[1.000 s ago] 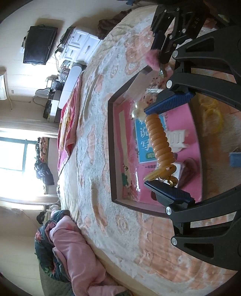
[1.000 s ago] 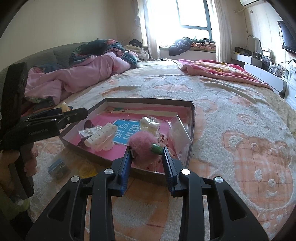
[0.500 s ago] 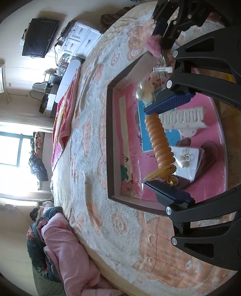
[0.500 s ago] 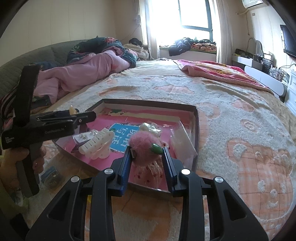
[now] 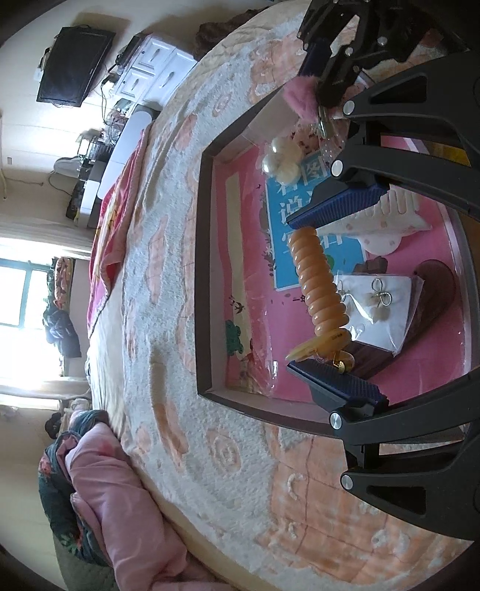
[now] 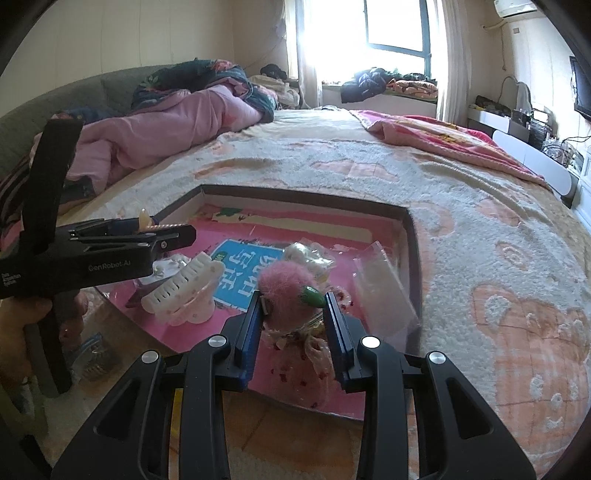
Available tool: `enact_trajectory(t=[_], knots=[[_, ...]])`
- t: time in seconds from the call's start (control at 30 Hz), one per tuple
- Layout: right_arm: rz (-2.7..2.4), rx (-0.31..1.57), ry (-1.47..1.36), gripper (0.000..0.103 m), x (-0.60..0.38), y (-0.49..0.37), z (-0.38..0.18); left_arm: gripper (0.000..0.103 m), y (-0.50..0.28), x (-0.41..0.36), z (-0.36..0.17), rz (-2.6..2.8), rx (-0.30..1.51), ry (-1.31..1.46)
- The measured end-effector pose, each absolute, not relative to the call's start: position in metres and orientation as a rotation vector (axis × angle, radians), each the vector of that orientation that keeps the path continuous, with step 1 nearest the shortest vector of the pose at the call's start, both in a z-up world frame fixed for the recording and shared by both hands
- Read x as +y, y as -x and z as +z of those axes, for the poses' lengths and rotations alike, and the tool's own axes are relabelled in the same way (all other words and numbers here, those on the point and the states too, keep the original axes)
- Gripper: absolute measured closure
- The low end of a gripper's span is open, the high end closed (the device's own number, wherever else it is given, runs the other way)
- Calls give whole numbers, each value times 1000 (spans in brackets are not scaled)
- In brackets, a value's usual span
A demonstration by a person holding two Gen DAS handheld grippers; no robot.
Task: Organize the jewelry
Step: 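Carry the coiled hair tie and pom-pom clip into the box and open both grippers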
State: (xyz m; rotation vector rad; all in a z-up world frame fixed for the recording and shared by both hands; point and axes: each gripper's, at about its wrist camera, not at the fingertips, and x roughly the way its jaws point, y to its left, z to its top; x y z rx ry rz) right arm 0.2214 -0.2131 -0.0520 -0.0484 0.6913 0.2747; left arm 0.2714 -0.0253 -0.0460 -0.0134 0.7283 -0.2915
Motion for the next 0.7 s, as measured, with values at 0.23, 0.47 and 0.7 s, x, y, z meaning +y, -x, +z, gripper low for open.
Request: enact_trajectory(t=[0.23, 0.47, 0.7], knots=[[314, 710, 52, 72, -202, -221, -57, 40, -273, -24, -50, -289, 749, 18], [360, 731, 58, 72, -190, -214, -62, 40, -275, -23, -52, -286, 763, 23], [373, 743, 64, 71, -183, -210, -63, 40, -274, -23, -54, -288, 767, 20]])
